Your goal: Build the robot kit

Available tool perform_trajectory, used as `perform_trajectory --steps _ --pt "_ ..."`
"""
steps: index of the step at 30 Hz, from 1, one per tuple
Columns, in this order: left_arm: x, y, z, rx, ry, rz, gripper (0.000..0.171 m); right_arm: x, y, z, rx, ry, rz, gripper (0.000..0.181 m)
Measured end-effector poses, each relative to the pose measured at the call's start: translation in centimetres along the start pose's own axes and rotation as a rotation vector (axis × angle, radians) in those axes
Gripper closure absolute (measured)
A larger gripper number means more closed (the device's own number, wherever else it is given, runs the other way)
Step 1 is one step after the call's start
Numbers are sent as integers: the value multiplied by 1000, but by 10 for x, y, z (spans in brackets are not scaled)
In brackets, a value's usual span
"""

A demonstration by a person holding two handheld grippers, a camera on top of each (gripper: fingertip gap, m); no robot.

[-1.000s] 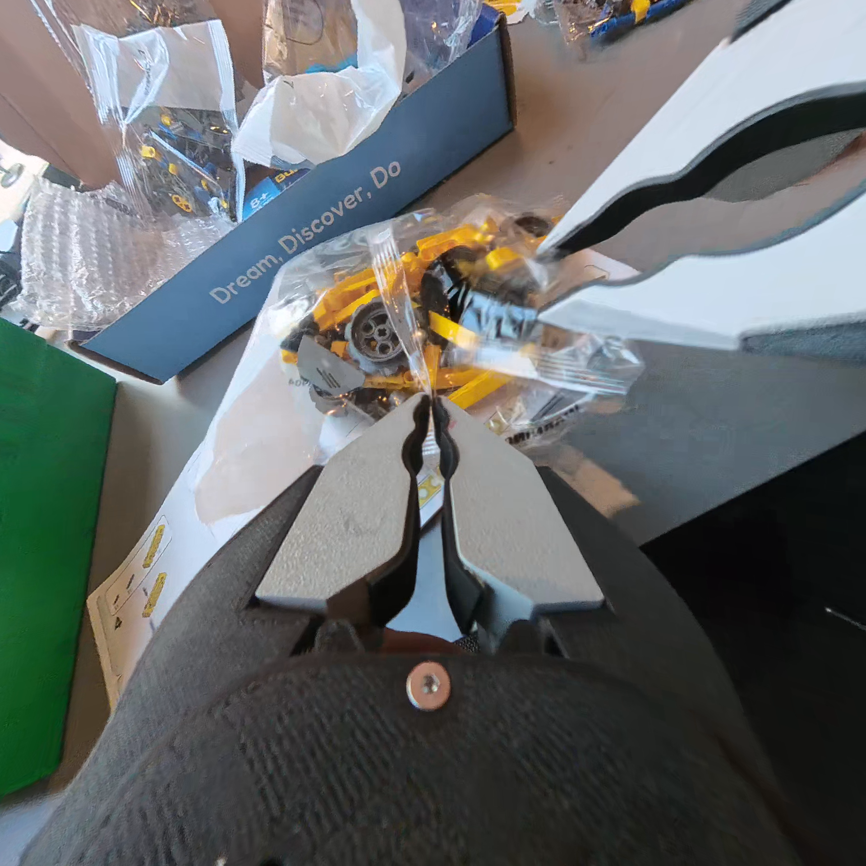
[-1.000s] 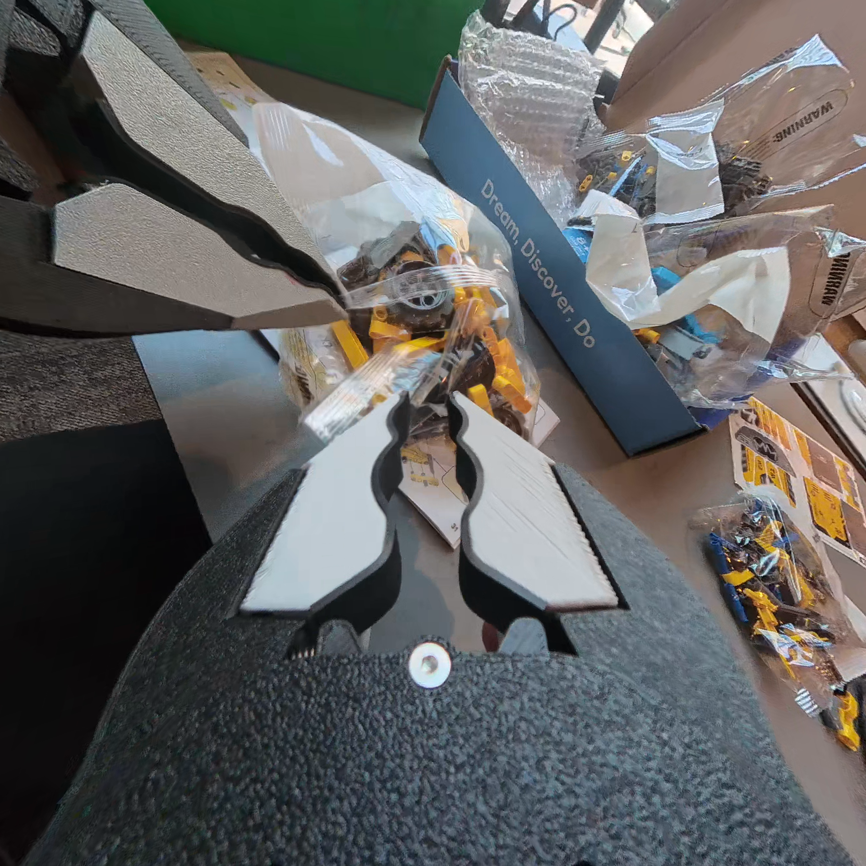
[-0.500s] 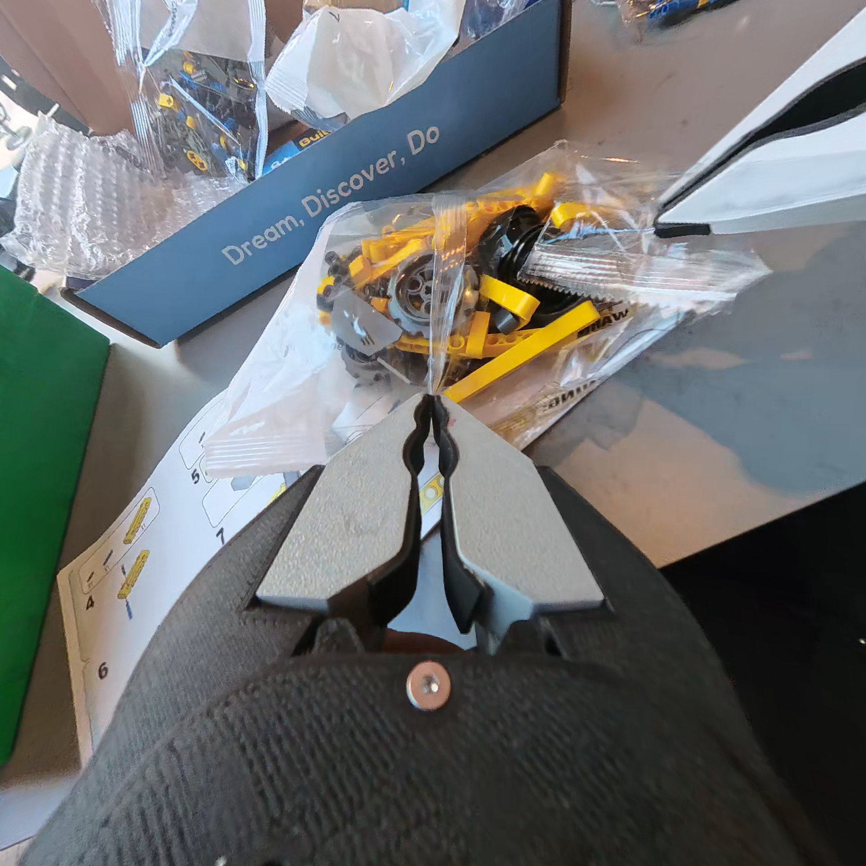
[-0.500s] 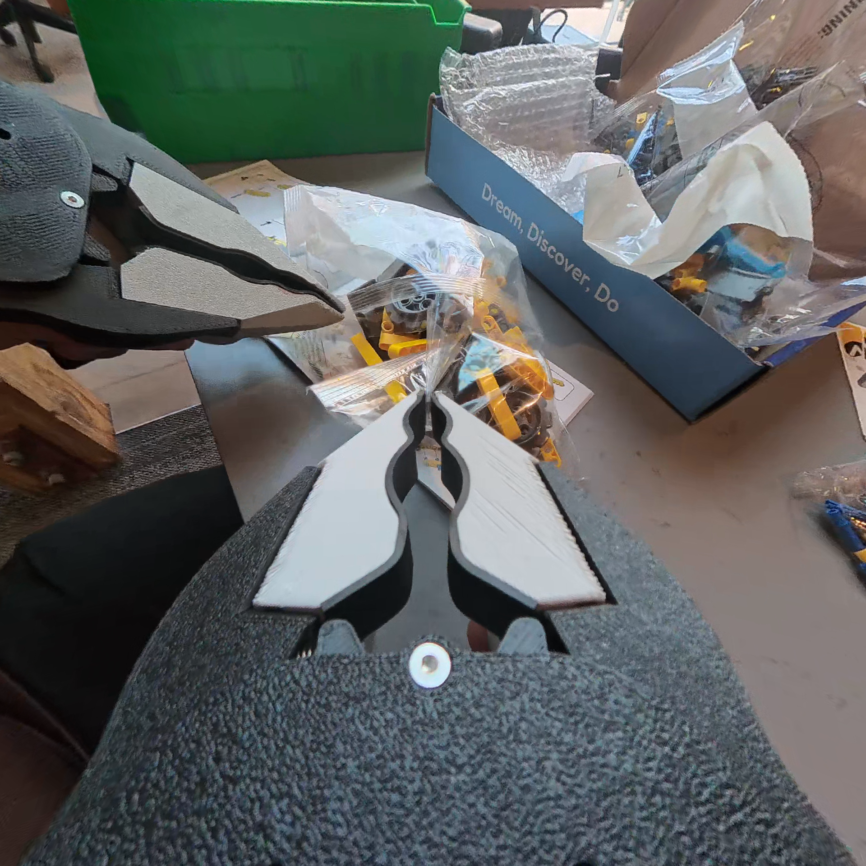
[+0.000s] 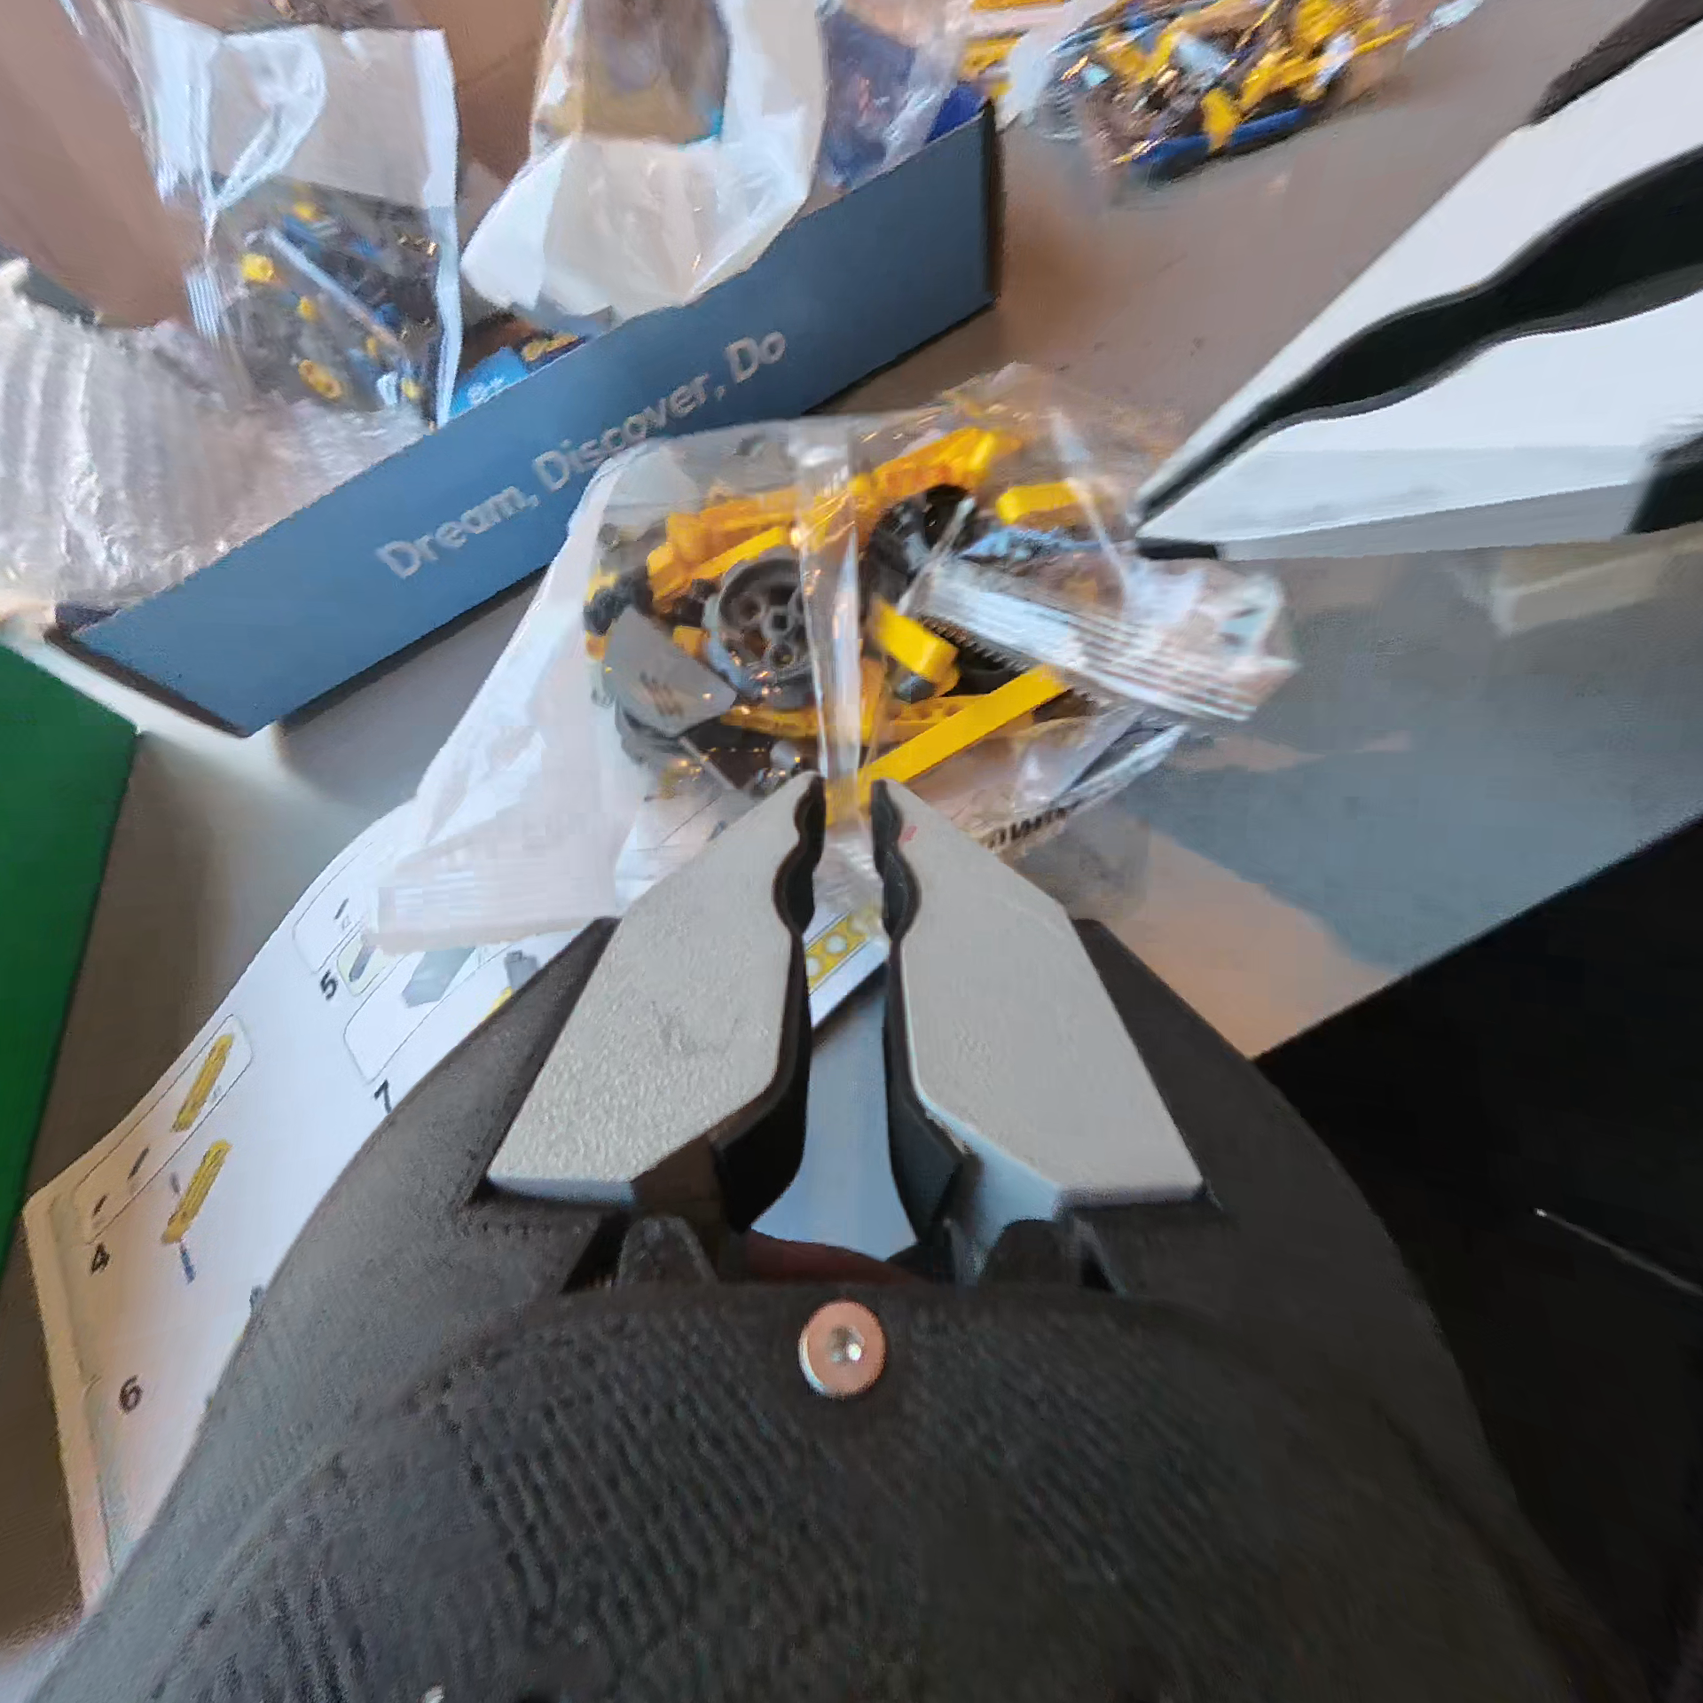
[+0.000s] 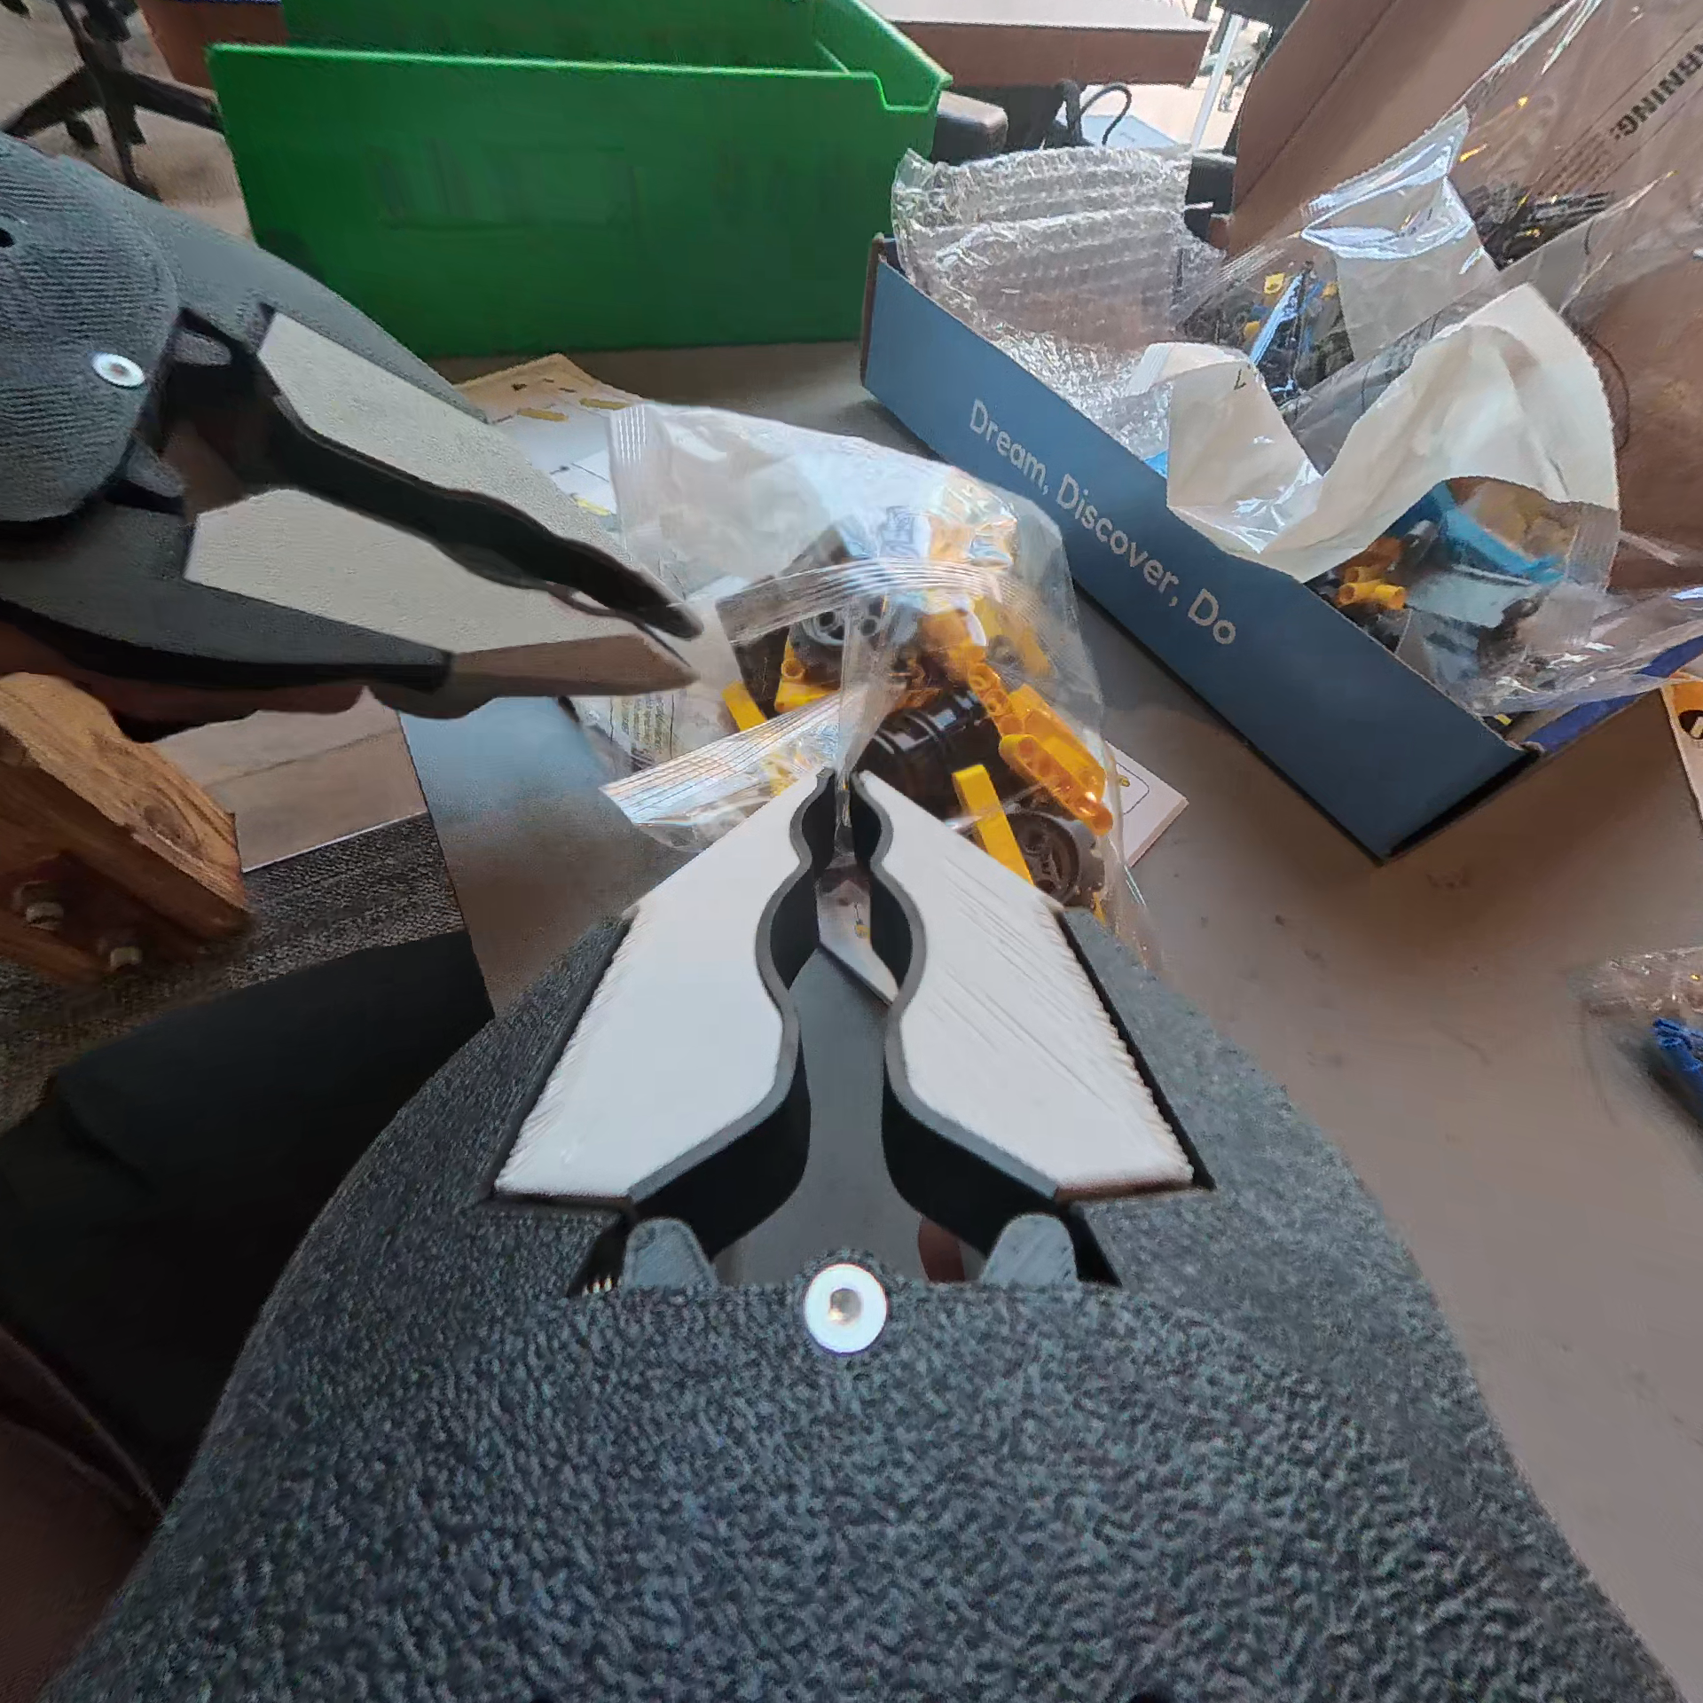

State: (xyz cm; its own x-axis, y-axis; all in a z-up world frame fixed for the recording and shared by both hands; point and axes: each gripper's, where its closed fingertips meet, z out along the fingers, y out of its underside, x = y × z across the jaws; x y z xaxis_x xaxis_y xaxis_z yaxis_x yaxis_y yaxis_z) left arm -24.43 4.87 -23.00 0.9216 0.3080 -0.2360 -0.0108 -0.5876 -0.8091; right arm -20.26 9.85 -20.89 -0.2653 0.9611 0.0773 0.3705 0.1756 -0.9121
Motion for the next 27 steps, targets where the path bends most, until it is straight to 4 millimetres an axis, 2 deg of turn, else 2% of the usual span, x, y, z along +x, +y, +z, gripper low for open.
perform_trajectory --steps 2,4,6,9,11,16,19,21,23,25,27 --pt "10 -15 -9 44 42 17 163 2 -3 -1 17 3 13 180" --pt "22 -25 -17 55 131 7 168 3 -5 -1 34 -7 50 180" --pt "34 -22 -20 9 226 43 168 4 -6 -2 51 -25 98 180" --pt "41 -8 -12 -74 249 147 171 8 -6 -2 58 -42 166 180" --pt "46 -9 -11 -64 254 200 170 11 -5 -3 58 -46 203 181" --pt "49 -33 -26 38 243 180 166 14 -5 -5 69 -51 238 181" --pt "64 -47 -43 97 294 191 171 13 -7 -5 72 -57 243 180" --pt "72 -48 -47 90 317 178 171 12 -7 -4 71 -56 240 180" --pt "71 -34 -35 -16 308 136 171 11 -7 -4 70 -59 240 180" --pt "60 -16 -16 -113 223 150 171 9 -8 -4 69 -71 249 181" --pt "61 -8 -3 -137 185 183 171 7 -9 -4 72 -89 262 181"
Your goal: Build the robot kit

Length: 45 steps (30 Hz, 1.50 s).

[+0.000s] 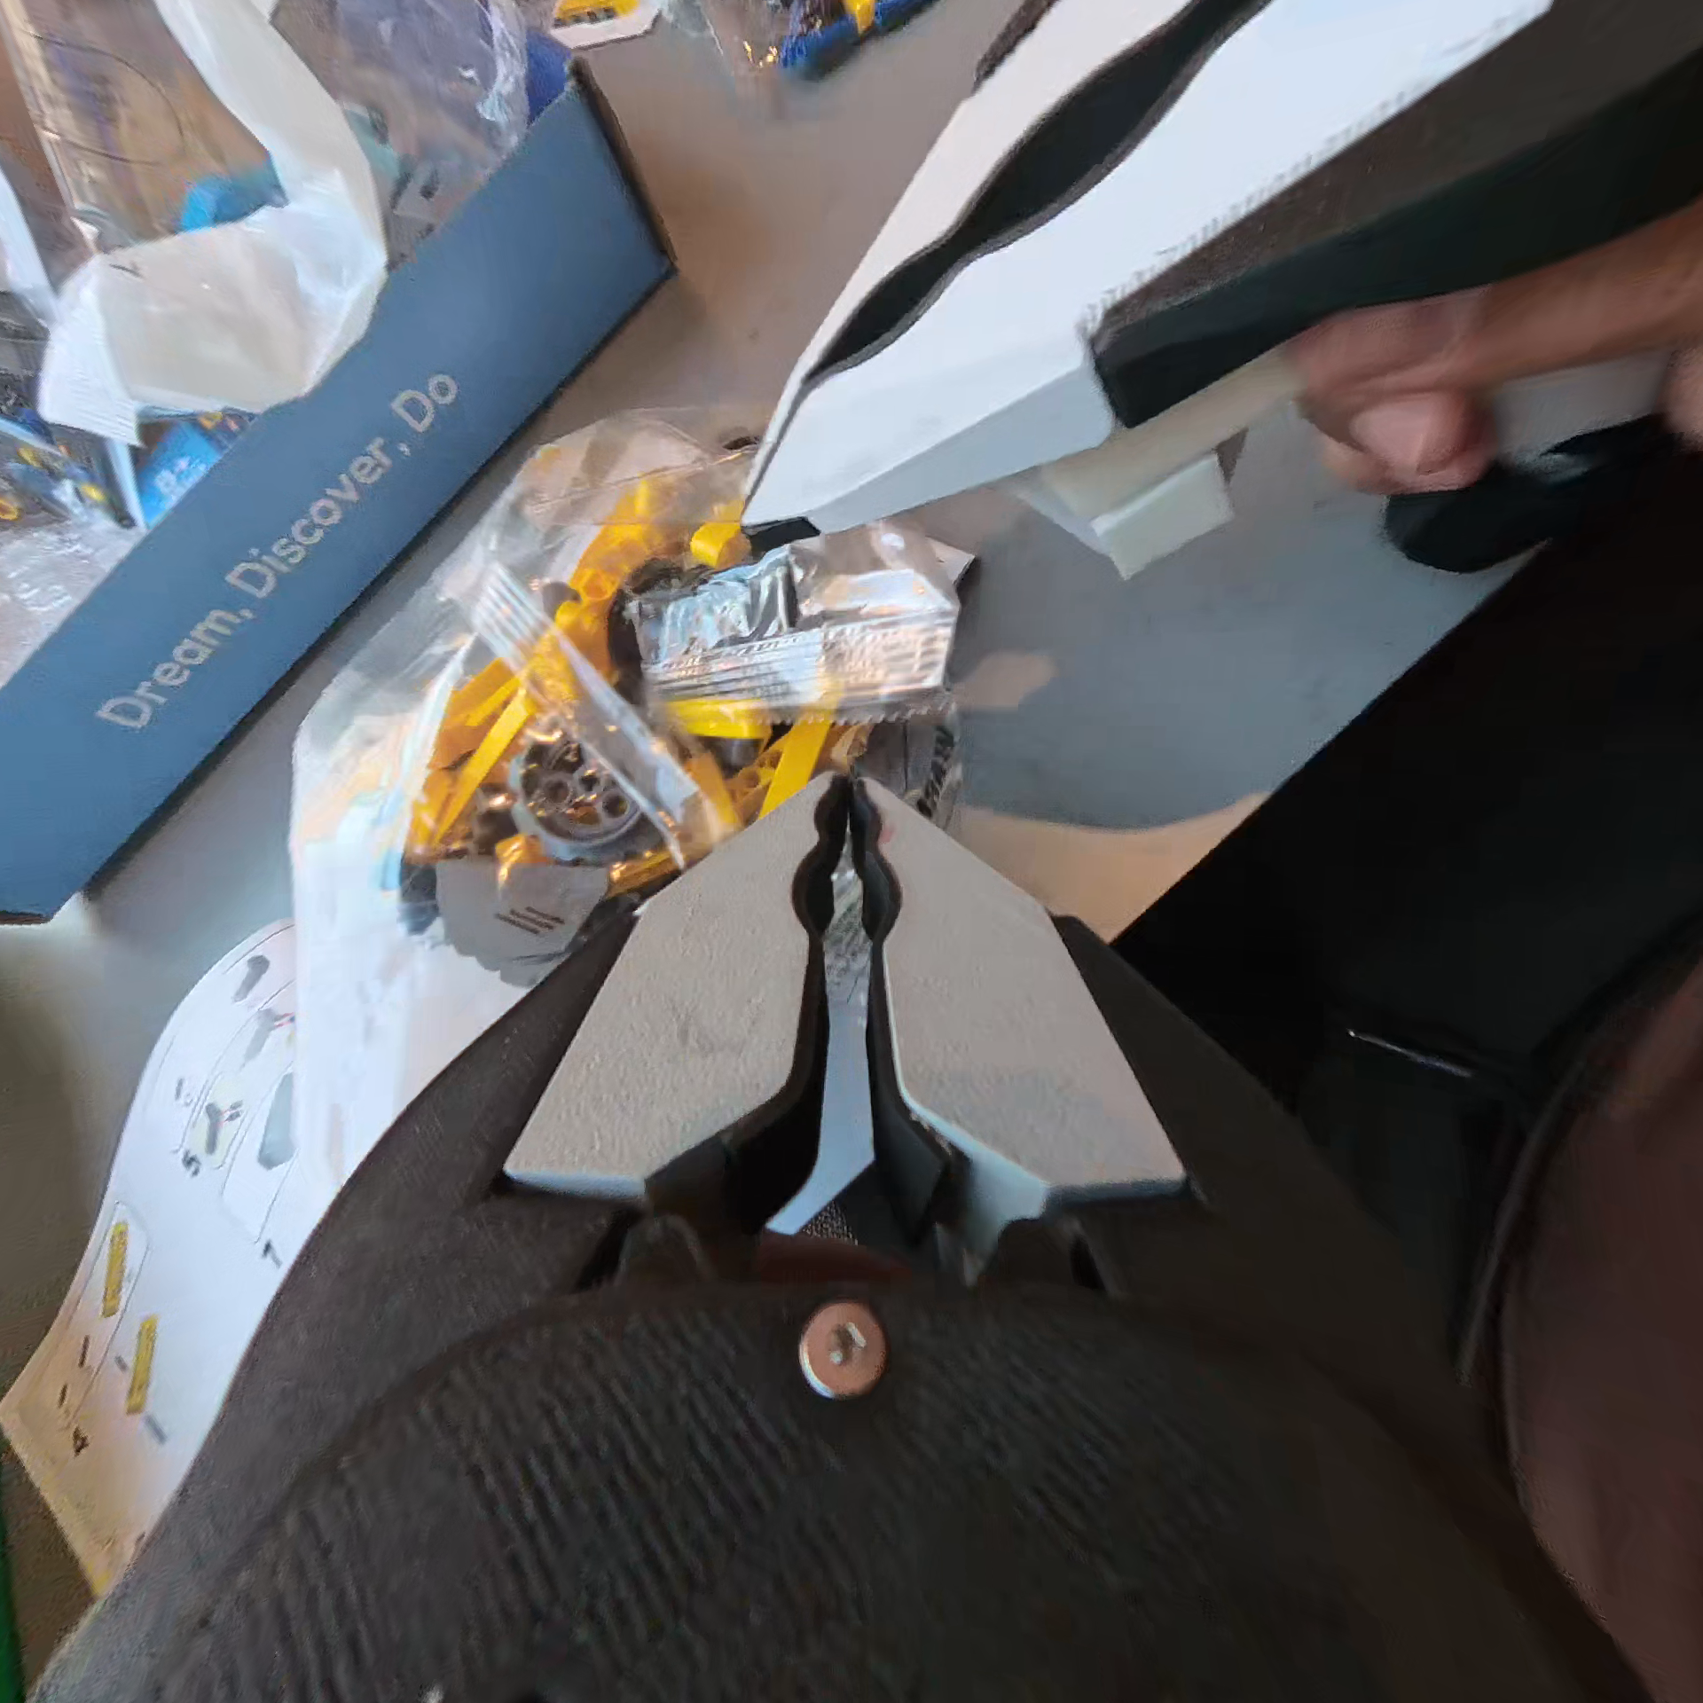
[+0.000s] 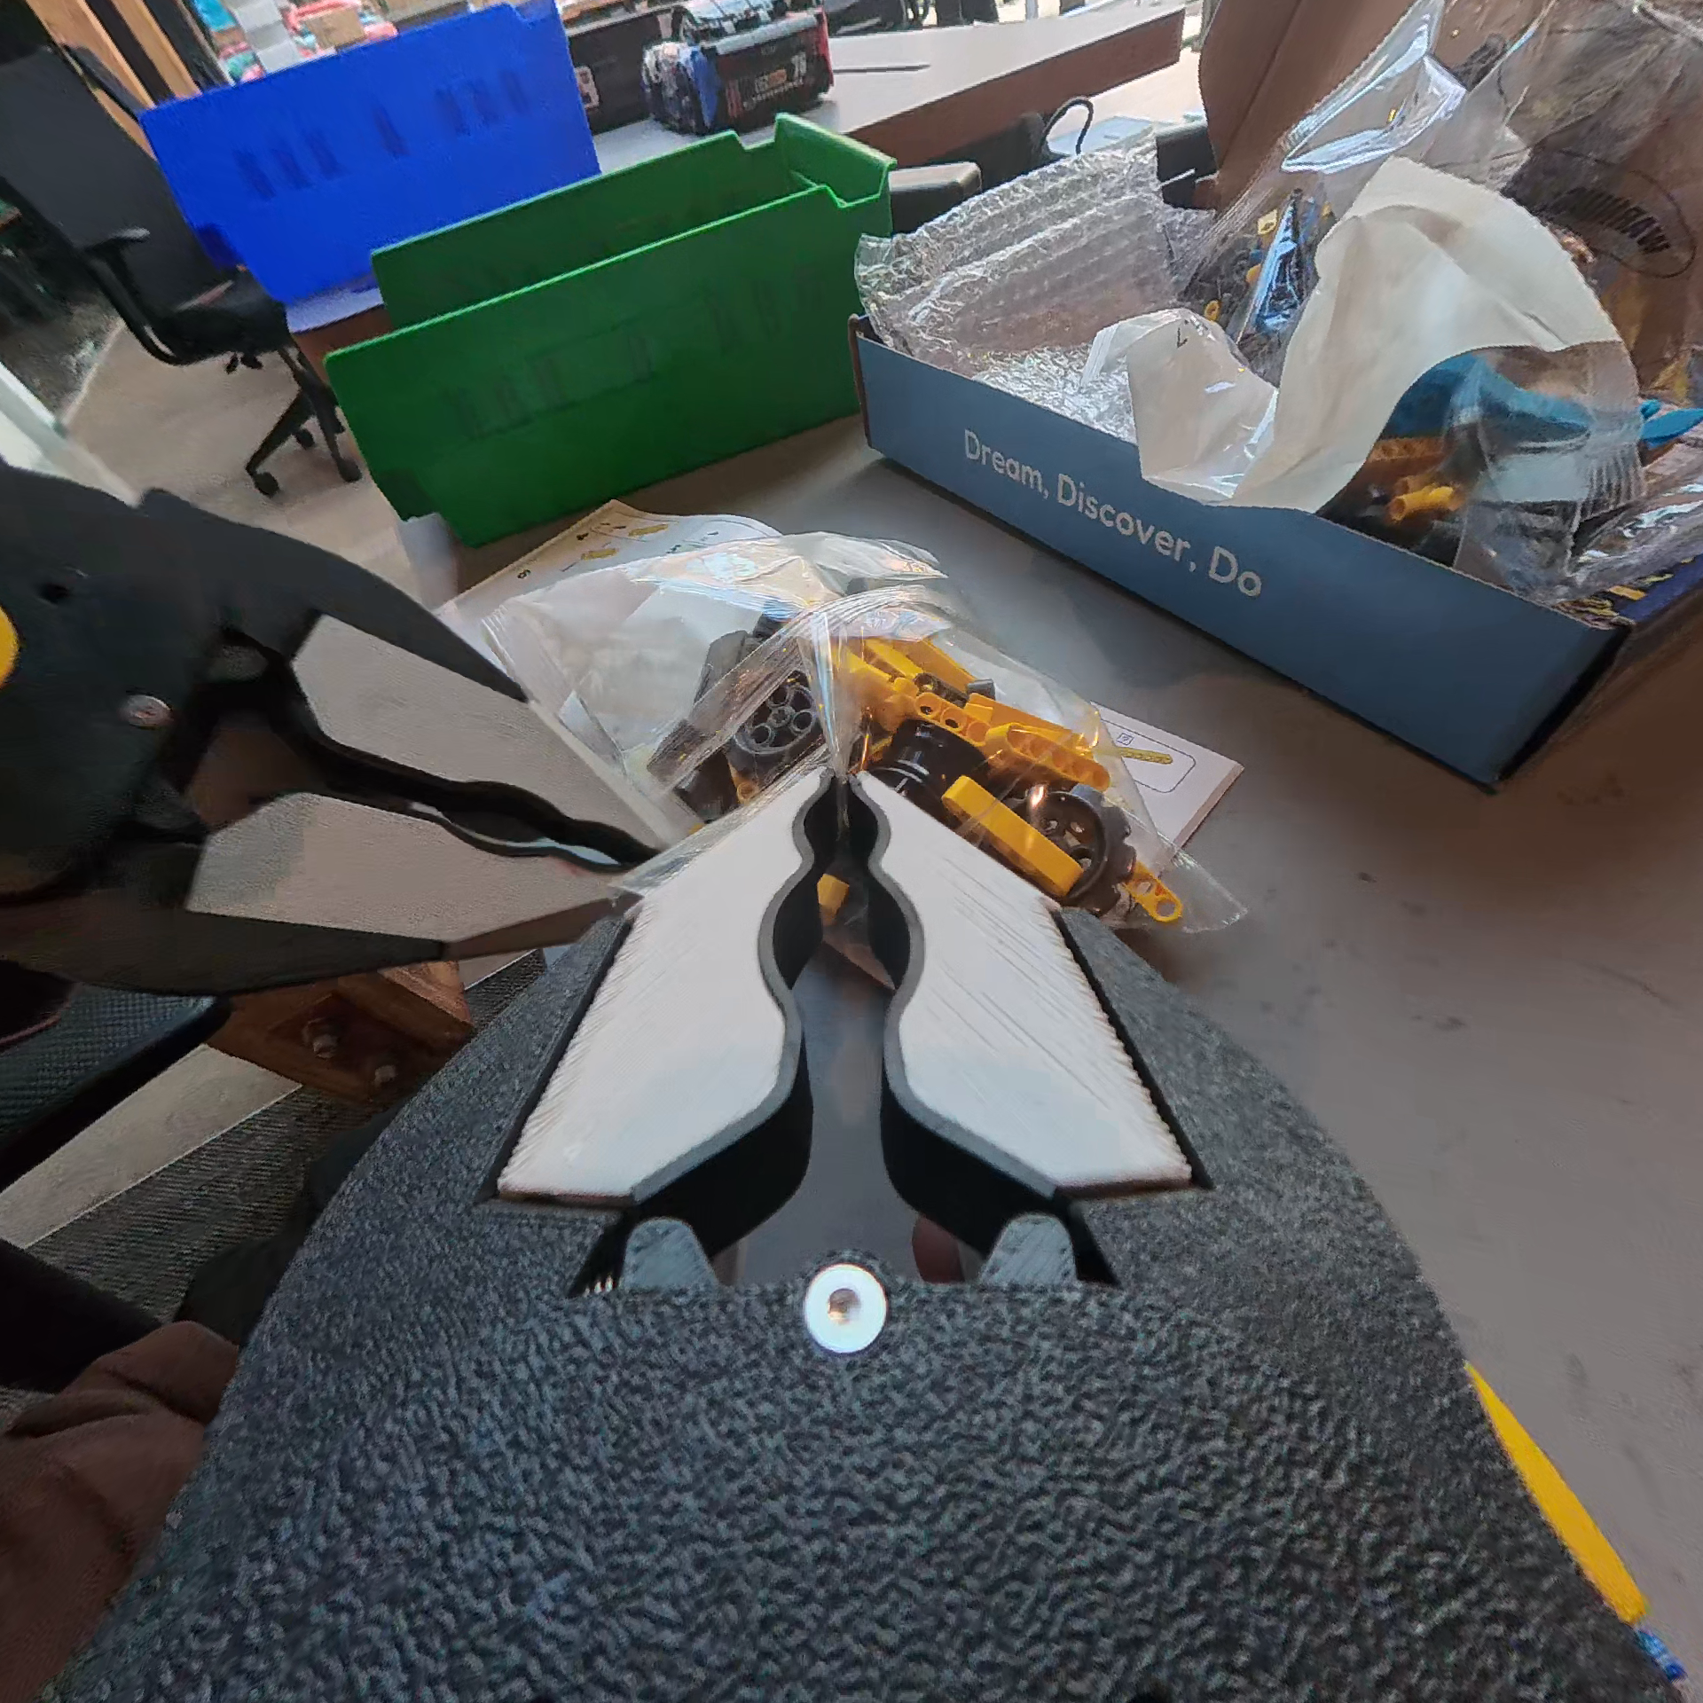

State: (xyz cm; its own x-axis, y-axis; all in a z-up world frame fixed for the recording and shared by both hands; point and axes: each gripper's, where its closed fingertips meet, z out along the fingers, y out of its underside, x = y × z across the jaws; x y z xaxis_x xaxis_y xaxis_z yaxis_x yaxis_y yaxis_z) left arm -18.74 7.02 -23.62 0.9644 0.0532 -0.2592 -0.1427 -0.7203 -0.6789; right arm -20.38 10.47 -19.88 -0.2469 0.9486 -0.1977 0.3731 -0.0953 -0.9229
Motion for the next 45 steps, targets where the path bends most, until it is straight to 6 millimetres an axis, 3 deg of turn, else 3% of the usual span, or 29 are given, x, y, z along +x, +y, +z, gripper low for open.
perform_trajectory --steps 5,8,11,17,22,24,27,29,32,35,40,45 --pt "-12 -5 13 66 -113 -30 171 -5 6 -1 -33 -45 -23 175" --pt "-19 -14 7 163 -120 -78 171 -12 5 -5 -55 -88 -71 151" --pt "-16 -10 11 165 -55 -117 169 -18 17 -10 -179 -142 -141 137" --pt "-6 -20 8 225 39 -188 161 2 17 -27 -257 -122 -228 140" --pt "-6 -18 9 223 62 -203 162 18 1 -36 -189 -173 -50 149" --pt "-2 -17 8 214 53 -148 167 36 3 -35 -202 -119 6 150" --pt "8 -20 7 215 75 -98 170 60 19 -27 -319 0 -110 150" --pt "9 -26 8 219 96 -112 165 67 19 -18 -357 48 -244 144" --pt "-9 -29 12 192 13 -95 164 60 23 -3 -408 -36 -428 151" --pt "-13 -33 11 184 -33 -30 162 69 30 9 -485 -46 -566 147" --pt "-31 -16 24 60 -177 43 169 57 34 24 -448 -145 -794 157" --pt "-41 -20 27 69 -209 62 171 48 40 22 -481 -210 -816 154"
